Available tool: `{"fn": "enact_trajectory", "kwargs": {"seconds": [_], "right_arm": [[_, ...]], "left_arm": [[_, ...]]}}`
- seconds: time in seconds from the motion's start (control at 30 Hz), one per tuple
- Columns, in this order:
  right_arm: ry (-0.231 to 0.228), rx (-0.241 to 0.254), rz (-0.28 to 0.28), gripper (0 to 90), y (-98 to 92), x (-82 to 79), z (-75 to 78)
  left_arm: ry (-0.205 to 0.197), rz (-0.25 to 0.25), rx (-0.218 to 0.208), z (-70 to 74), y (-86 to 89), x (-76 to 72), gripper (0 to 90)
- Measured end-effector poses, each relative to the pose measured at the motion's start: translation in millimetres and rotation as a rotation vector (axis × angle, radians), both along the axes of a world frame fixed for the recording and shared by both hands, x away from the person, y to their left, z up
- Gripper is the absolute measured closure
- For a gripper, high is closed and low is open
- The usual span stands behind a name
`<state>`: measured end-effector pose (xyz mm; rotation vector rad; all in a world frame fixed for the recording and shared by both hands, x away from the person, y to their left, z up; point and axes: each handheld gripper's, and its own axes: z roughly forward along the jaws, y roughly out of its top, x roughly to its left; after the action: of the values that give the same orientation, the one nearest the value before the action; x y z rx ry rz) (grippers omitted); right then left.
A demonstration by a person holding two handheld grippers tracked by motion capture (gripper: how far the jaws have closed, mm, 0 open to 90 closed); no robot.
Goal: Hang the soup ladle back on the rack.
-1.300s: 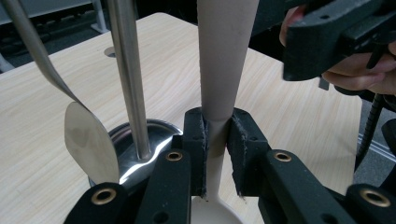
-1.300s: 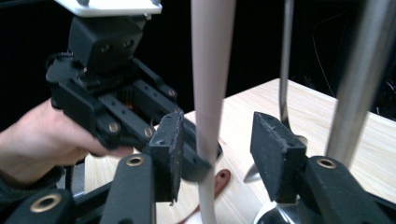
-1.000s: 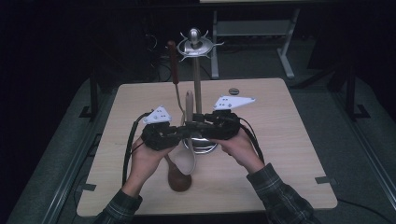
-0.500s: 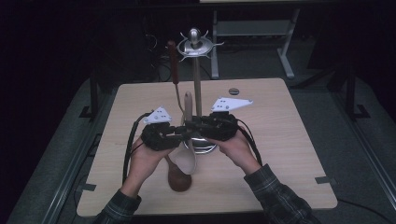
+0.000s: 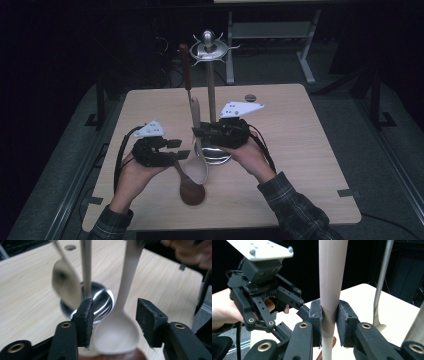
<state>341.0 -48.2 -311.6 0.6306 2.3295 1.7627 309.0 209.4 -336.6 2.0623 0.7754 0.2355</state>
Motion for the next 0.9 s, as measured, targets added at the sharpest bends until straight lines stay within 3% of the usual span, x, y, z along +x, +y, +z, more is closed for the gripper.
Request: {"fn": "enact_trajectory", "kwargs": {"seconds": [0.33, 0.47, 0.53, 0.57, 0.7, 0.77, 0.9], "right_arm": [[-0.037, -0.004, 0.046, 75.2, -0.3, 5.8, 15.2], [-0.067, -0.001, 0.050, 75.3, -1.2, 8.1, 28.1], [-0.072, 0.002, 0.054, 75.3, -1.3, 8.6, 30.8], [-0.080, 0.008, 0.059, 75.3, -1.5, 9.1, 35.7], [-0.085, 0.020, 0.056, 75.3, -0.1, 10.1, 43.8], [-0.093, 0.021, 0.057, 75.3, 0.4, 11.8, 47.3], [-0.094, 0.031, 0.054, 75.3, 1.0, 16.0, 53.1]], "left_arm": [[-0.018, 0.038, 0.051, -28.2, 33.9, -9.3, 34.3], [0.012, 0.054, 0.078, -47.3, 50.7, -13.9, 30.8], [0.024, 0.057, 0.067, -52.2, 53.6, -15.0, 30.2], [0.045, 0.062, 0.073, -61.2, 58.3, -16.8, 29.6], [0.057, 0.075, 0.097, -78.1, 66.4, -21.8, 28.0], [0.060, 0.077, 0.123, -84.5, 70.4, -24.1, 28.0], [0.075, 0.083, 0.129, -90.8, 73.2, -27.3, 28.0]]}}
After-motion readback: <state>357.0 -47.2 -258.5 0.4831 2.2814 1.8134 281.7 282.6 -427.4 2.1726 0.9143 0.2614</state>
